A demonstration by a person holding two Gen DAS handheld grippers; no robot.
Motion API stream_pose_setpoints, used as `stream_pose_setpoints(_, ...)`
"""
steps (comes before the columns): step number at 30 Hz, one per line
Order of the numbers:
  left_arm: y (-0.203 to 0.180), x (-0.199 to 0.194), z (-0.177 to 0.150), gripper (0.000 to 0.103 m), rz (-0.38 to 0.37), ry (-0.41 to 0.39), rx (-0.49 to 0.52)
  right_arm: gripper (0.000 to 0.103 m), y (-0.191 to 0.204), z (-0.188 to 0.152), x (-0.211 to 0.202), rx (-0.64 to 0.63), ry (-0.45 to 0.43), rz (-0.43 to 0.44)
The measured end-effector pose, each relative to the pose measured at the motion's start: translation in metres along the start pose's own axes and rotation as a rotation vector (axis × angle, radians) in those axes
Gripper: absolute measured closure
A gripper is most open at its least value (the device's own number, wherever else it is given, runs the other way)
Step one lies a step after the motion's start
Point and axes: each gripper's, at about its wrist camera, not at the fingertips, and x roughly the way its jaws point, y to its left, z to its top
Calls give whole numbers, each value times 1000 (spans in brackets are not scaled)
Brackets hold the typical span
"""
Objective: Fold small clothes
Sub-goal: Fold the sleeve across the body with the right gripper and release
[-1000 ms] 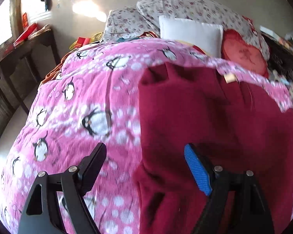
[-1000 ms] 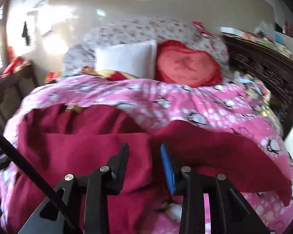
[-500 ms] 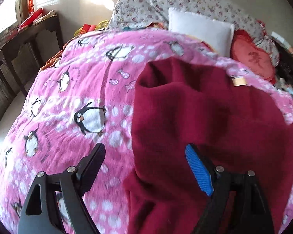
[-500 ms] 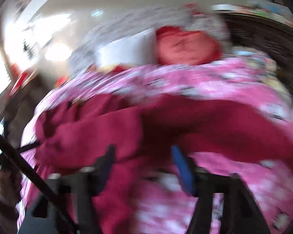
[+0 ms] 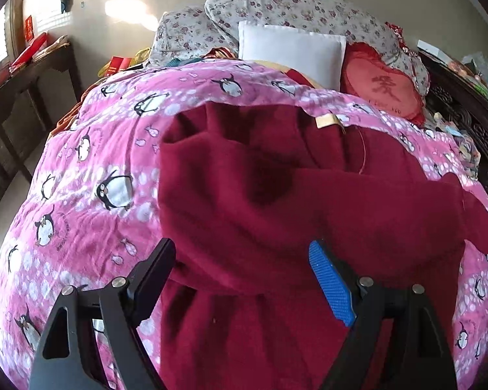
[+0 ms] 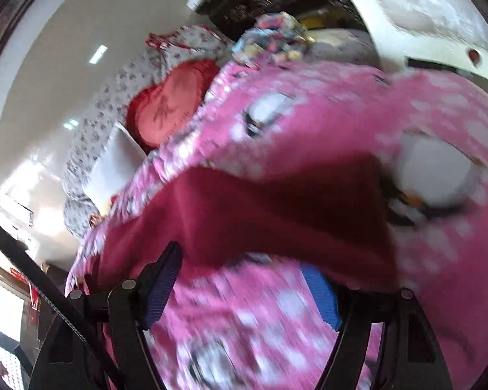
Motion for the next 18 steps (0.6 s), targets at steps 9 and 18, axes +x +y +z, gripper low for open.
stream_pose_setpoints(9,26,-17,1,19,8,-29,-20,96,80,28,-49,-182,-221,99)
stream_pose_setpoints(18,84,-22,2,19,11,-41,-142,96,295,-73,-61,-692,-91,323)
